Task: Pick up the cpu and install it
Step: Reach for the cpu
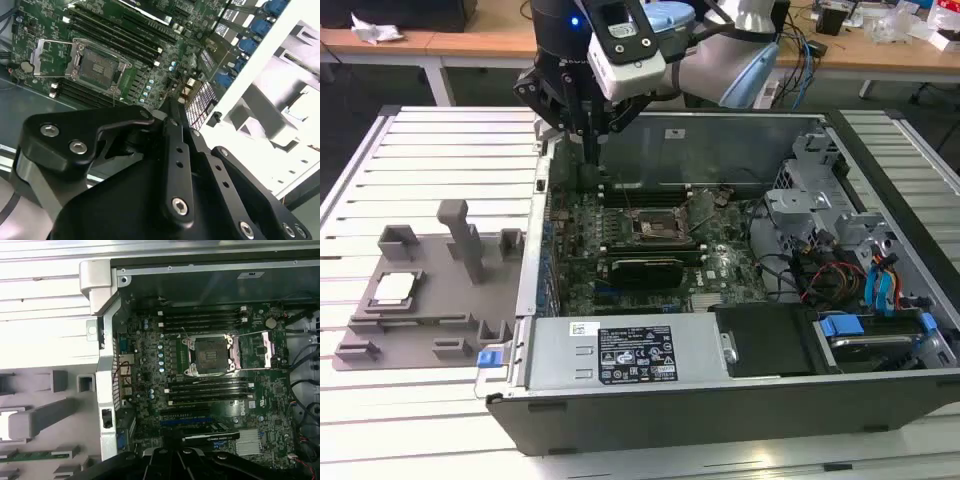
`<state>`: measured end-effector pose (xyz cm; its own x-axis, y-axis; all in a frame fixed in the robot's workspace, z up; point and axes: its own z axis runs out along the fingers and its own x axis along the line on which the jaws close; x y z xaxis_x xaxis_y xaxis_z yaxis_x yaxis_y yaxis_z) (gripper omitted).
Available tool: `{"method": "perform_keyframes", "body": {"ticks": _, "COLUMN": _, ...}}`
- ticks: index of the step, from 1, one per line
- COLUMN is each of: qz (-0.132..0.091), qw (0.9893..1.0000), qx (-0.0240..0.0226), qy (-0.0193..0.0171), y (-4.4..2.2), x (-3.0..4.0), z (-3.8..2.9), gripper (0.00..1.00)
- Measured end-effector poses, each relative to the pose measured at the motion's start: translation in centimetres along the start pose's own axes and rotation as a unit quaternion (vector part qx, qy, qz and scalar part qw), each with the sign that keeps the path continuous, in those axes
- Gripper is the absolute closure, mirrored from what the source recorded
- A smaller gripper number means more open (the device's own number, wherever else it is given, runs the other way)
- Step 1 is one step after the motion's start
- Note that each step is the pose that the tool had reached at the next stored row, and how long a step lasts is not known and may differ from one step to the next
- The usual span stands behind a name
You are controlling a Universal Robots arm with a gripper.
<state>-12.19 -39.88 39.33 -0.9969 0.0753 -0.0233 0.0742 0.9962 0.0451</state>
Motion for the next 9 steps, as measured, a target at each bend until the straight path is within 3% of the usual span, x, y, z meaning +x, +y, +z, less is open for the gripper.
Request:
{"method": "perform_keyframes", "body": {"ticks": 2, "qz": 0.0, "qw": 1.0, "qx": 0.0, "qy": 0.0, "y": -0.08, "x": 1.08, "z": -0.03, "gripper": 0.89}}
{"method": "perform_keyframes", "body": {"ticks": 9, "qz": 0.0, "qw": 1.0, "qx": 0.0, "qy": 0.0, "y": -0.25, "x": 3.37, "z": -0.09, "gripper": 0.89}}
